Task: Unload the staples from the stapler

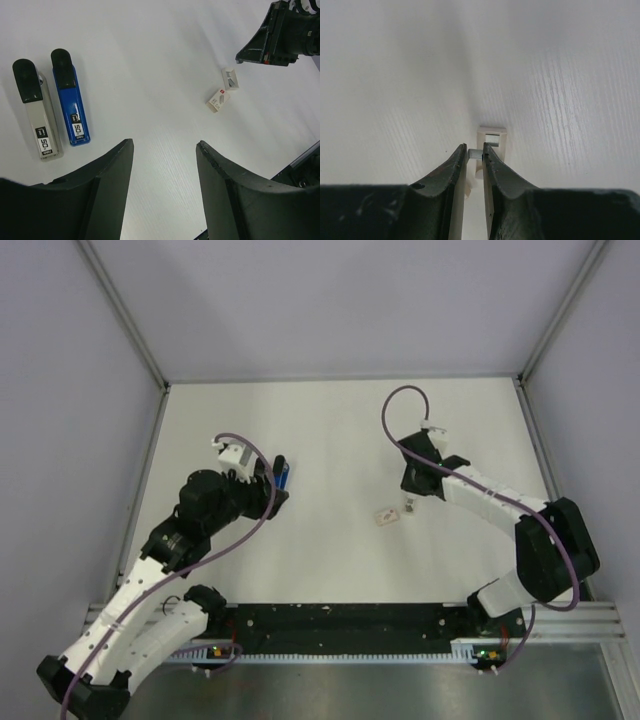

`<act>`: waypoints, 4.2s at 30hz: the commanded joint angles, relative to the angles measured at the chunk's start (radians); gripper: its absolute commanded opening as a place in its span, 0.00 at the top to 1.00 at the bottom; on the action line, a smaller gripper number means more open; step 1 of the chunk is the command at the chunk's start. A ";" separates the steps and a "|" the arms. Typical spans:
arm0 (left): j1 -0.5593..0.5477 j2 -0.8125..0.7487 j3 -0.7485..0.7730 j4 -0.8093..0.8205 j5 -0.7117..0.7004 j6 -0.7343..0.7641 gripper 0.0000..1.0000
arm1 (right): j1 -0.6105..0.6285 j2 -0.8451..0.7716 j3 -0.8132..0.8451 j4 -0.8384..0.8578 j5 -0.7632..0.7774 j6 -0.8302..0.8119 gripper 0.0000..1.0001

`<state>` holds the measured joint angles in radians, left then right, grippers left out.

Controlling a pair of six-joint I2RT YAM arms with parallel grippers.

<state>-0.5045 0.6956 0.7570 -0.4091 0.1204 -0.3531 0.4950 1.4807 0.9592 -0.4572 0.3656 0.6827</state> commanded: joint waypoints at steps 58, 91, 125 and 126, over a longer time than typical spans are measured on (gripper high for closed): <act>-0.014 0.151 -0.030 0.153 0.108 -0.047 0.42 | -0.042 -0.111 -0.102 0.045 0.033 -0.205 0.41; -0.328 0.814 0.125 0.490 0.028 -0.310 0.51 | -0.182 -0.155 -0.234 0.209 -0.249 -0.281 0.64; -0.332 1.038 0.211 0.616 0.053 -0.412 0.51 | -0.197 -0.005 -0.198 0.287 -0.269 -0.295 0.81; -0.333 1.039 0.211 0.619 0.055 -0.412 0.51 | -0.197 -0.007 -0.198 0.288 -0.274 -0.296 0.82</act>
<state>-0.8326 1.7279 0.9371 0.1474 0.1646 -0.7582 0.3111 1.4681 0.7273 -0.2050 0.1101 0.4000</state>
